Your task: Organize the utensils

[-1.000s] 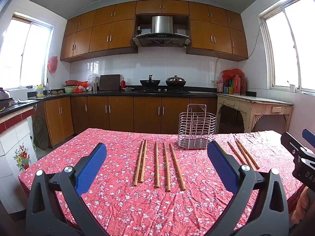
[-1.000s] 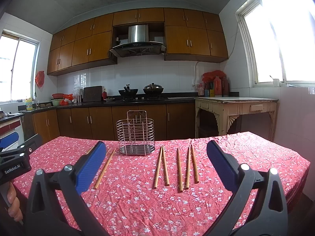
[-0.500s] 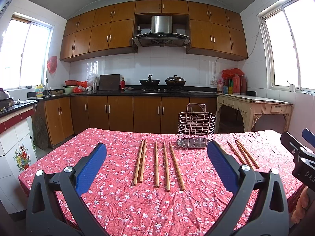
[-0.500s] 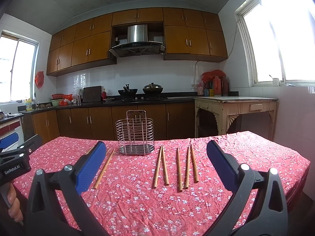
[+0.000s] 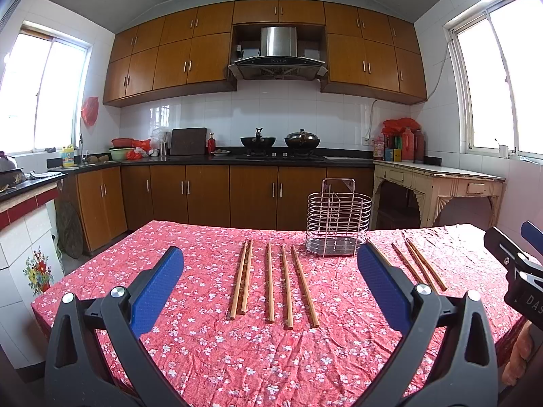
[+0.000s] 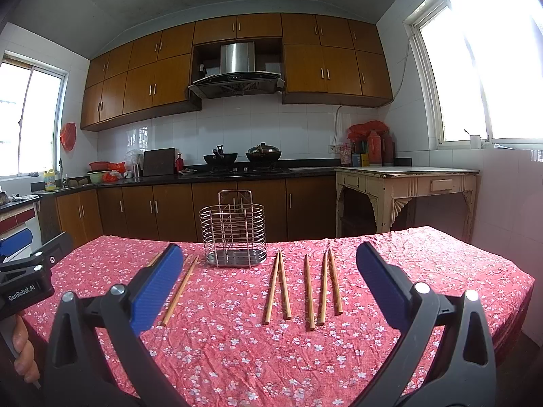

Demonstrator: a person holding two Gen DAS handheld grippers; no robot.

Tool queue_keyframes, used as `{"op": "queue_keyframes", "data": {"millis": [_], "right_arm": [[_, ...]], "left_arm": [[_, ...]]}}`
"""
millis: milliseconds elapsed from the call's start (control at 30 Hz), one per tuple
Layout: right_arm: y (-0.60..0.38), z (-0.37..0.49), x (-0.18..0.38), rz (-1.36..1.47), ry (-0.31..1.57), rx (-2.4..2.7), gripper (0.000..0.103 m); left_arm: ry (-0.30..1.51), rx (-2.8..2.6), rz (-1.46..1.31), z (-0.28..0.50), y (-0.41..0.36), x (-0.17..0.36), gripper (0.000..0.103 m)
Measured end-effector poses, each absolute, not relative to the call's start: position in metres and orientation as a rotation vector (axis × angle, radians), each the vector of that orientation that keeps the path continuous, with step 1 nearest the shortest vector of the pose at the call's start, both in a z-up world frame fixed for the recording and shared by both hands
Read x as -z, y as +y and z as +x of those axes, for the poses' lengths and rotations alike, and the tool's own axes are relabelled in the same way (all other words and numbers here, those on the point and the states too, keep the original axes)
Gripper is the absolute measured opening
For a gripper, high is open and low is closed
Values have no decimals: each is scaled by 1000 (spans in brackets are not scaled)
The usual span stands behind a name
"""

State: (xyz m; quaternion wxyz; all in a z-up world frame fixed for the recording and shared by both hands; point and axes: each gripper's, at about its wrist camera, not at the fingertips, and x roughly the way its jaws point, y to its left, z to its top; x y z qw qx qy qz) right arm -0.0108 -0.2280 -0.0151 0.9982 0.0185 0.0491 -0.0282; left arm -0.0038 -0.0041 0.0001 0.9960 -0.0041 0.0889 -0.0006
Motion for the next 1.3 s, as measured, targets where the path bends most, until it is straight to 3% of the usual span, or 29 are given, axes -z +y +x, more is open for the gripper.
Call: {"op": "queue_keyframes", "data": {"millis": [1300], "right_arm": [[-236,17,27,66,179,80,99]], "left_arm": [[216,-7,-6,13,-7,17,101]]}}
